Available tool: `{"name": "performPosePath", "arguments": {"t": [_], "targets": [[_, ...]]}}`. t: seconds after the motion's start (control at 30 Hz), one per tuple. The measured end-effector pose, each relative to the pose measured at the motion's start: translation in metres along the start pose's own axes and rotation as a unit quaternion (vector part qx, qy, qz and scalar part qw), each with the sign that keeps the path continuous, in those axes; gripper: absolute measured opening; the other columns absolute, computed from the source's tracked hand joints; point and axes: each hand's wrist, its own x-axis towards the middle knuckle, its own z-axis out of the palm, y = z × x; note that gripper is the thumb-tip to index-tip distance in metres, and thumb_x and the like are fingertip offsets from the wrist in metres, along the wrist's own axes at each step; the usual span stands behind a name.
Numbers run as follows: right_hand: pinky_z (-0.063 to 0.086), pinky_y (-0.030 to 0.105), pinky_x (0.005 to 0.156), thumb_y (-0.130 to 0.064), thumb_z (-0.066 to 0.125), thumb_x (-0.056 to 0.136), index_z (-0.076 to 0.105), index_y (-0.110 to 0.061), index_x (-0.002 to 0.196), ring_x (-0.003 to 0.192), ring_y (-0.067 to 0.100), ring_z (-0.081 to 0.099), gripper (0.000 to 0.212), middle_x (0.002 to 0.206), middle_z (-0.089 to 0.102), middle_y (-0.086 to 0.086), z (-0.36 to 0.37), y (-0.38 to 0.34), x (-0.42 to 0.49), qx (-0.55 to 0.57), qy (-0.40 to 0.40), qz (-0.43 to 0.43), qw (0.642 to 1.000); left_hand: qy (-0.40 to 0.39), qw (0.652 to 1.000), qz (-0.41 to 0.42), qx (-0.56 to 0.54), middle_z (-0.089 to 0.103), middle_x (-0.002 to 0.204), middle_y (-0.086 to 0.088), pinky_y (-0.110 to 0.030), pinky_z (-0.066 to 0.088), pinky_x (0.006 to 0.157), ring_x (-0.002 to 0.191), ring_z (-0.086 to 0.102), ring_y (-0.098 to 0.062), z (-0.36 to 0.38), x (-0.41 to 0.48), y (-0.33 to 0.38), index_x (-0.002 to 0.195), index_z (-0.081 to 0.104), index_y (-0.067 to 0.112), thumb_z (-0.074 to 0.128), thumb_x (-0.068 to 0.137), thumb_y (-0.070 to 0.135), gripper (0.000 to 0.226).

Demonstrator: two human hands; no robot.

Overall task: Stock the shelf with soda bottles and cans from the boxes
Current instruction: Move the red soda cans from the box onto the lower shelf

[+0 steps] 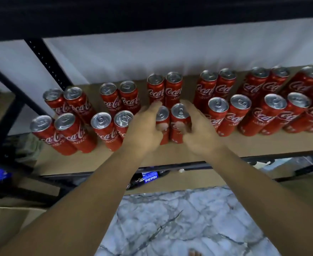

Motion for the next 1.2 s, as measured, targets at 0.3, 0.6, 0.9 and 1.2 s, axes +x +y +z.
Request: {"name": "performPosePath", "arguments": {"t": [0.3,0.6,0.9,1.2], "targets": [[0.034,0.025,0.108,-0.022,0.063,0.098,0.031,-0.032,0.155,0.136,0.017,0.048,0.066,0.147,0.053,-0.004,-0.008,-0.004,-0.005,-0.005,-0.034,0.005,0.999,-0.032,0.999,0.018,0.002,0.045,0.153,0.003,-0.019,0.033,0.103,0.136,0.045,-0.013,-0.008,-0.005,-0.006,0.154,0.037,0.031,0.068,0.095,0.009,0.070],[0.035,0.019,0.089,-0.038,0.052,0.104,0.049,-0.028,0.144,0.120,0.002,0.051,0.042,0.131,0.058,-0.015,-0.051,-0.041,0.018,-0.023,0.007,-0.029,0.999,0.038,0.996,0.078,0.023,0.051,0.152,0.001,-0.029,0.039,0.105,0.135,0.052,-0.021,-0.045,0.005,0.009,0.155,0.037,0.031,0.064,0.098,0.037,0.063],[0.043,0.029,0.093,-0.021,0.061,0.099,0.021,-0.015,0.160,0.137,0.032,0.047,0.073,0.157,0.040,0.014,-0.035,-0.056,0.118,-0.153,-0.096,0.031,0.983,0.021,0.976,0.091,0.198,0.055,0.138,-0.017,-0.030,0.042,0.086,0.122,0.056,-0.034,-0.051,0.116,0.018,0.150,0.042,0.013,0.076,0.089,0.022,0.070],[0.048,0.030,0.080,-0.018,0.056,0.102,0.047,-0.018,0.147,0.112,0.029,0.062,0.047,0.131,0.062,0.013,-0.027,-0.034,0.132,-0.178,-0.061,-0.015,0.982,-0.020,0.971,0.096,0.216,0.066,0.103,-0.010,-0.031,0.040,0.073,0.088,0.057,-0.023,-0.049,0.141,0.011,0.111,0.068,0.008,0.073,0.090,0.021,0.025]]}}
